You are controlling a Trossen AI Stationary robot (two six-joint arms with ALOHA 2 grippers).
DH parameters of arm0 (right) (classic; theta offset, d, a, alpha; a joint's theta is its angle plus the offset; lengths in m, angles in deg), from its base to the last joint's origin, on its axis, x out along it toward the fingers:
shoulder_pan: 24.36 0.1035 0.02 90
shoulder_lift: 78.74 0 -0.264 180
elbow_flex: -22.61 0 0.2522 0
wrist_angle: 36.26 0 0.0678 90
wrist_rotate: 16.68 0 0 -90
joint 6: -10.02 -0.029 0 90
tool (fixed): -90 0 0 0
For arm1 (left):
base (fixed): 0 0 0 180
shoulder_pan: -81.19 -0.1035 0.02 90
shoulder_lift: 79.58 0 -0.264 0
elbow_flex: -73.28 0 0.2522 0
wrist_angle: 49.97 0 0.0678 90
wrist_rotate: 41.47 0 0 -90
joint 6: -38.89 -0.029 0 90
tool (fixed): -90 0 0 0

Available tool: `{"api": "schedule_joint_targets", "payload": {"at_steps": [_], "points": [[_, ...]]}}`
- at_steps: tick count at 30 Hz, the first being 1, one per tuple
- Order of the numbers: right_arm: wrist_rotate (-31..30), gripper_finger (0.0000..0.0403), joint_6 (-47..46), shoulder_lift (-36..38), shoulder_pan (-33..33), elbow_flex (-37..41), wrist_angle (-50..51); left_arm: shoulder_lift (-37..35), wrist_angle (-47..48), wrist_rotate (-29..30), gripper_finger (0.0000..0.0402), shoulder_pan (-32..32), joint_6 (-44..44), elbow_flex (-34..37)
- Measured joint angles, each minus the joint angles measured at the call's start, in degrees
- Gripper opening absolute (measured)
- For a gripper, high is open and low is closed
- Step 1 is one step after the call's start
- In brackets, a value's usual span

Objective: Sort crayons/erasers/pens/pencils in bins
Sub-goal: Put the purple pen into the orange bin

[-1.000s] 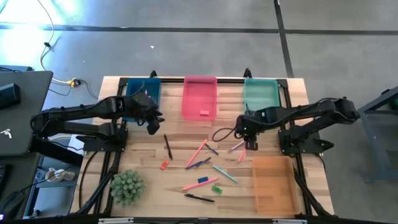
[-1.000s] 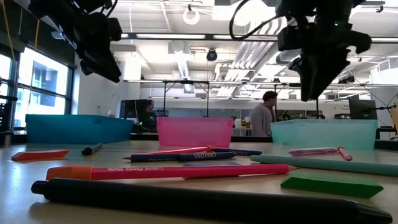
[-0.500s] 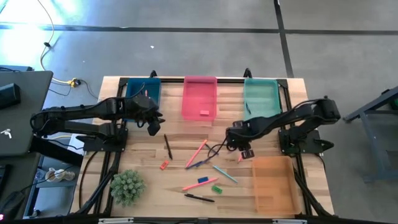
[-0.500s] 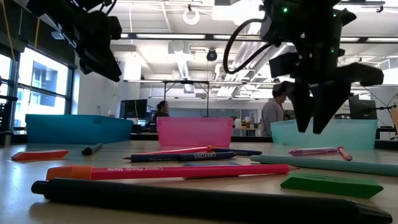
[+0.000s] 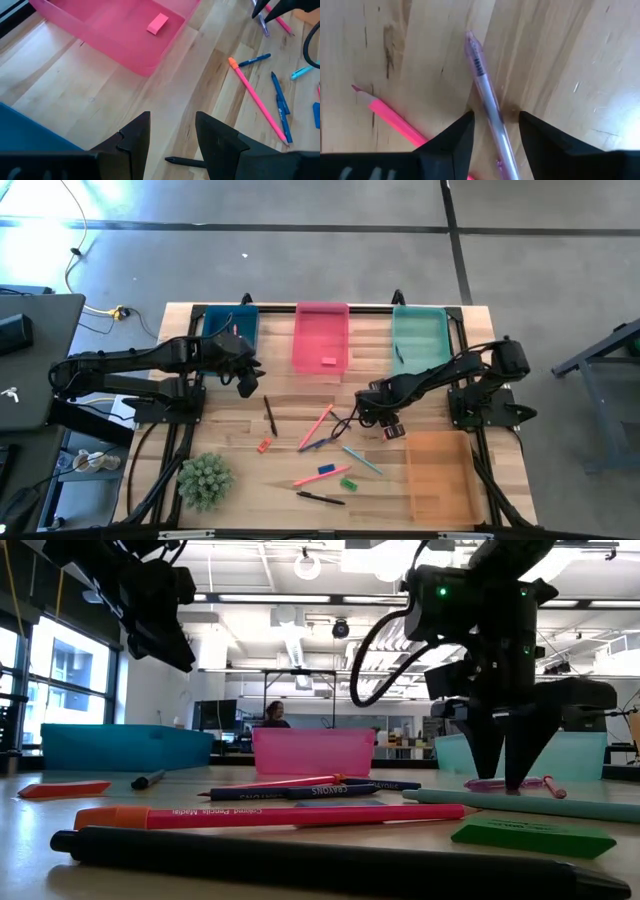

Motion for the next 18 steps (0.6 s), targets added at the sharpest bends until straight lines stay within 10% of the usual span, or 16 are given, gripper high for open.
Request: {"api": "schedule_joint_targets", "payload": {"at_steps": [18], "points": [[-2.29,0.0016,2.97,-0.40,0.17,-0.10,-0.86,0.00,0.02,0.20,0.0145,0.00,-1.53,0.00]]}}
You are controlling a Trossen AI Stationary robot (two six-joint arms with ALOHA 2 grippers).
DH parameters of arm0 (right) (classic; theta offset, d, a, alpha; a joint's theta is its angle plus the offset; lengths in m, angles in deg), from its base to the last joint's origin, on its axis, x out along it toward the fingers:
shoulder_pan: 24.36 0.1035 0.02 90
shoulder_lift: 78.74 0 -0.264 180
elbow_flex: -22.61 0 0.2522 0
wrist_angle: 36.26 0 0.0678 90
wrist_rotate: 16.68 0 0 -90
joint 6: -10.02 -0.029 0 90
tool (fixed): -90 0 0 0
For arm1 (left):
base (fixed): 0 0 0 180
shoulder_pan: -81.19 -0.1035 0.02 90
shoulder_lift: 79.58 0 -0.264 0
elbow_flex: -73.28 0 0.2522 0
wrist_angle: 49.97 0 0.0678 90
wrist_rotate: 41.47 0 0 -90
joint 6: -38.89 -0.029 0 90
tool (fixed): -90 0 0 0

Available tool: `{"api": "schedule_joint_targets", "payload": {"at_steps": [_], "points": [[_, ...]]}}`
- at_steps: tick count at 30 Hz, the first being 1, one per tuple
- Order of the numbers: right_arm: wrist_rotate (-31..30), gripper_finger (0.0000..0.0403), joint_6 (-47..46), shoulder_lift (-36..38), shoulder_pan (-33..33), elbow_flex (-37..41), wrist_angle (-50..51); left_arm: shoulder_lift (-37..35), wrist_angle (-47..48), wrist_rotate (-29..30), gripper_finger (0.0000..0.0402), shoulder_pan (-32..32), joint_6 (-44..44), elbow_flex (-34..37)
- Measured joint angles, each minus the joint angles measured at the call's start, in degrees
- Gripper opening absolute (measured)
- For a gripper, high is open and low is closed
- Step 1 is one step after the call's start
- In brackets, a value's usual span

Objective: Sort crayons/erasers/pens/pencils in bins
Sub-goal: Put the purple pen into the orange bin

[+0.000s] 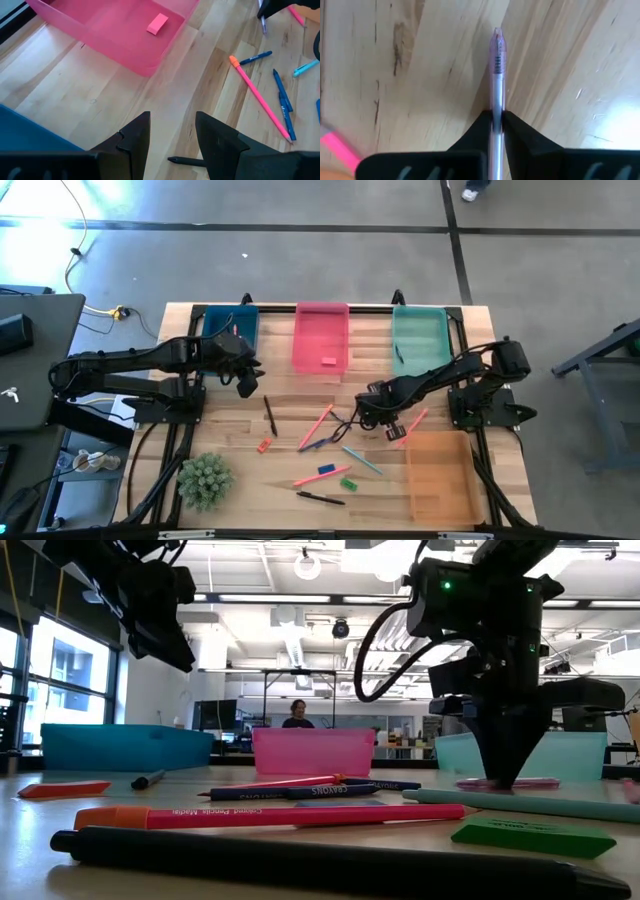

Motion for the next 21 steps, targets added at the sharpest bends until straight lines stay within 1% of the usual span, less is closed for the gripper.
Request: {"api": "schedule_joint_targets", "payload": {"at_steps": [3,5,7,9,14,21], "points": [[-0.56,0.0016,-1.11,-0.32,-0.02,-1.56,1.64,0.00,-0.01,-0.02,0.0145,0.00,0.00,0.00],[-1.66,0.0015,-3.51,-0.50,-0.09,-3.27,3.39,0.00,-0.02,-0.02,0.0145,0.00,0.00,0.00],[-4.17,0.0015,-6.14,-0.09,-0.30,-4.77,5.08,0.00,0.00,-0.02,0.0145,0.00,-0.02,0.00],[-5.22,0.0015,-10.48,1.53,-0.22,-5.93,6.45,0.02,0.00,-0.02,0.0145,0.00,-0.01,0.00],[-3.94,0.0014,-23.33,8.30,0.69,-6.70,8.45,0.00,-0.02,-0.02,0.0145,0.00,0.04,0.00],[-8.01,0.0014,-43.02,19.64,4.04,-6.80,13.08,0.00,-0.10,-0.13,0.0145,0.00,0.00,0.02]]}}
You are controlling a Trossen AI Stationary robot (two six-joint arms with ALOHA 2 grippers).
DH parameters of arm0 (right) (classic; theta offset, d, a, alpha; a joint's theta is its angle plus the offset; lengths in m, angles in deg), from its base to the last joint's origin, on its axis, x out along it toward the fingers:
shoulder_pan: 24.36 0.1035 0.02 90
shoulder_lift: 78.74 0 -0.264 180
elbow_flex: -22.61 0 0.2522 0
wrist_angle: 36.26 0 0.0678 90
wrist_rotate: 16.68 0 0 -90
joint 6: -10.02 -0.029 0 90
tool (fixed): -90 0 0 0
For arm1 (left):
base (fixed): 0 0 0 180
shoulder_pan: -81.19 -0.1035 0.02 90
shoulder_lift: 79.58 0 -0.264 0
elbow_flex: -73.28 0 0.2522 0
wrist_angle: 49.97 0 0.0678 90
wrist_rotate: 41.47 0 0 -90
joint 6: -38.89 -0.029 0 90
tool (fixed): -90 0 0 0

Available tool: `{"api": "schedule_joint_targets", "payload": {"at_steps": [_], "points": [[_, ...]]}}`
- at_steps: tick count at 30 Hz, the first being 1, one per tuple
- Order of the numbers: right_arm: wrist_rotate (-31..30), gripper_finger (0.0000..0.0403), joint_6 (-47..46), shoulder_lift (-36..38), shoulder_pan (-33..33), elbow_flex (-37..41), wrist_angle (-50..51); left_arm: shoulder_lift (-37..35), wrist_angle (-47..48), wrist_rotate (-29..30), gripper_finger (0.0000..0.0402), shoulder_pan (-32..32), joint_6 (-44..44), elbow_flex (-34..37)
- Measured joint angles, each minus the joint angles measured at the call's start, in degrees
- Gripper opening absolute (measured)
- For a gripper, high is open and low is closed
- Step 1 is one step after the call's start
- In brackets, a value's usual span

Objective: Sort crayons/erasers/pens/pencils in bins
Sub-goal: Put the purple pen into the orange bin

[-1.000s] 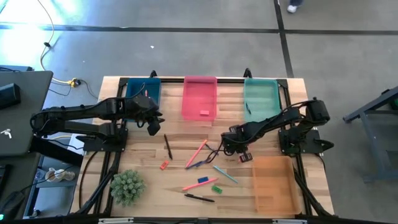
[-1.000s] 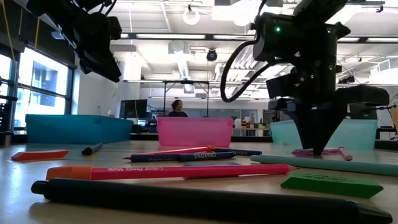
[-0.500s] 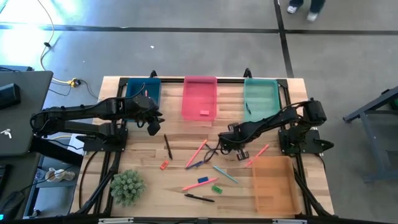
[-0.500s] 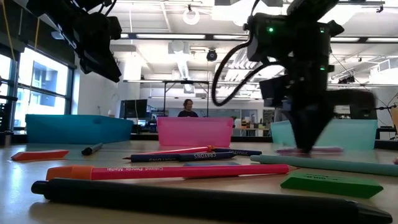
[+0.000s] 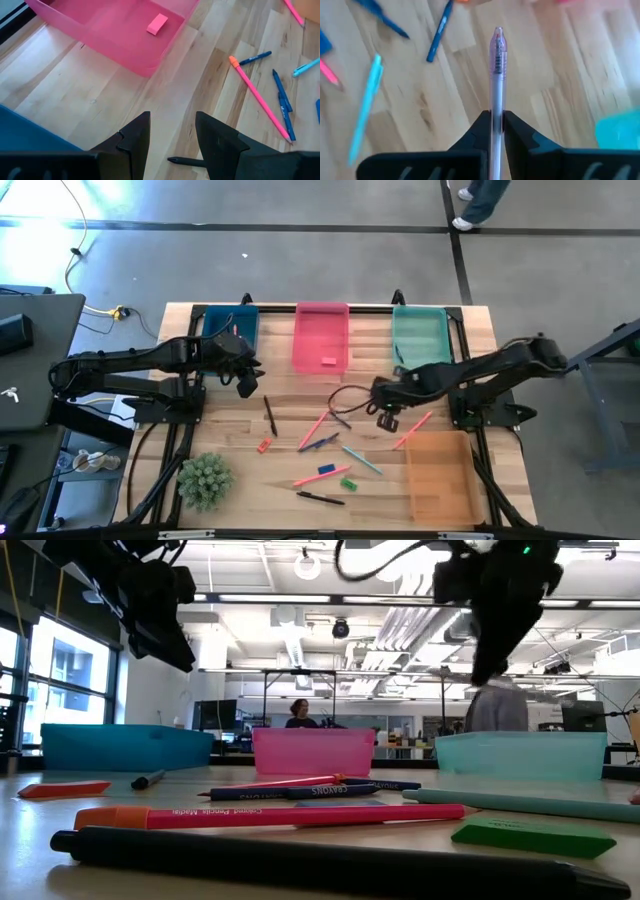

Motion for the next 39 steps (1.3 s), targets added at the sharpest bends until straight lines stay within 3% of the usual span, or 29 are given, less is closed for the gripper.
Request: {"api": "schedule_joint_targets", "payload": {"at_steps": [8,21,30,39], "points": [[-2.90,0.0014,-24.55,8.85,10.06,0.92,5.78,0.00,0.01,-0.11,0.0145,-0.02,0.38,0.00],[-2.54,0.0014,-56.44,8.95,32.57,3.08,8.16,0.00,0.04,-0.11,0.0145,-0.02,0.46,0.00],[-0.74,0.0014,-67.93,0.73,41.50,3.04,8.91,0.00,0.08,-0.31,0.0145,-0.02,3.43,0.00],[1.44,0.0014,-77.87,-7.34,46.81,3.04,7.94,0.11,0.05,-3.08,0.0145,0.00,0.33,0.00]]}}
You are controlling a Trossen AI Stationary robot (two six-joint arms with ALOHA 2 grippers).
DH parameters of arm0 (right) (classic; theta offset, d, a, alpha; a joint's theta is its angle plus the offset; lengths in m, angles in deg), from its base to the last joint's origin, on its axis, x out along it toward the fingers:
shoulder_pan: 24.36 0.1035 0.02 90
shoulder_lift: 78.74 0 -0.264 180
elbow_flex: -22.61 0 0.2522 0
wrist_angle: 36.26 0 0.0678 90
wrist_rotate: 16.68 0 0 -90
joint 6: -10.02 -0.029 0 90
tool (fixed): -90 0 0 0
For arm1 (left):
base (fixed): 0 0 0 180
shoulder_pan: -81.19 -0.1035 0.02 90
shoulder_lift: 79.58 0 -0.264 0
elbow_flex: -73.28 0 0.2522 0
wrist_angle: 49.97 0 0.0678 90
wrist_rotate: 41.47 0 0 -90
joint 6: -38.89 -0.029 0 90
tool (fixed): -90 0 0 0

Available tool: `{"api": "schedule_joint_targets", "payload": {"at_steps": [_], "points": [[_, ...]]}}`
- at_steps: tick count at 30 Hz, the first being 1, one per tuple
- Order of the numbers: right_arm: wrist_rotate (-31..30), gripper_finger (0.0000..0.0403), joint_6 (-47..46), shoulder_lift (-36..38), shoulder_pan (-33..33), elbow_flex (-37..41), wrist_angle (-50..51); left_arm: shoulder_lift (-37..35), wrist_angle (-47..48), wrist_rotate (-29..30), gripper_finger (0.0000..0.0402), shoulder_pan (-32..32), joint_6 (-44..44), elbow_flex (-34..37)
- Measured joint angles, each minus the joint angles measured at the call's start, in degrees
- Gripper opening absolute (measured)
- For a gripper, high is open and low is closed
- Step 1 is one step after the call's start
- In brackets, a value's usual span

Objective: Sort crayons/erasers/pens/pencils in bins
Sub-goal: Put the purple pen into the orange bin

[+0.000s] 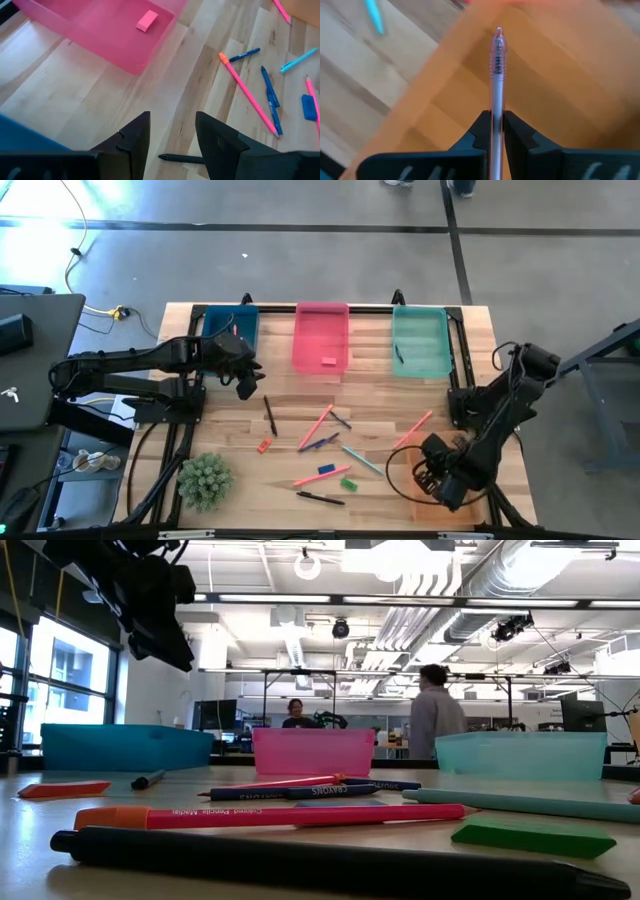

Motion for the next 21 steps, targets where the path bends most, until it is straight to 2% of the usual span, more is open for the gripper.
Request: {"api": "schedule_joint_targets", "payload": {"at_steps": [7,11,21], "points": [[1.91,0.0014,-4.52,-4.87,1.59,0.00,-3.72,0.00,0.01,-0.66,0.0145,0.00,0.09,0.00],[1.93,0.0017,-6.51,-6.62,1.57,0.00,-6.33,0.00,0.00,-4.05,0.0145,0.53,-0.78,0.00],[1.91,0.0068,-10.15,-7.18,1.39,0.00,-6.78,1.97,-0.39,-4.69,0.0145,6.09,0.11,0.00]]}}
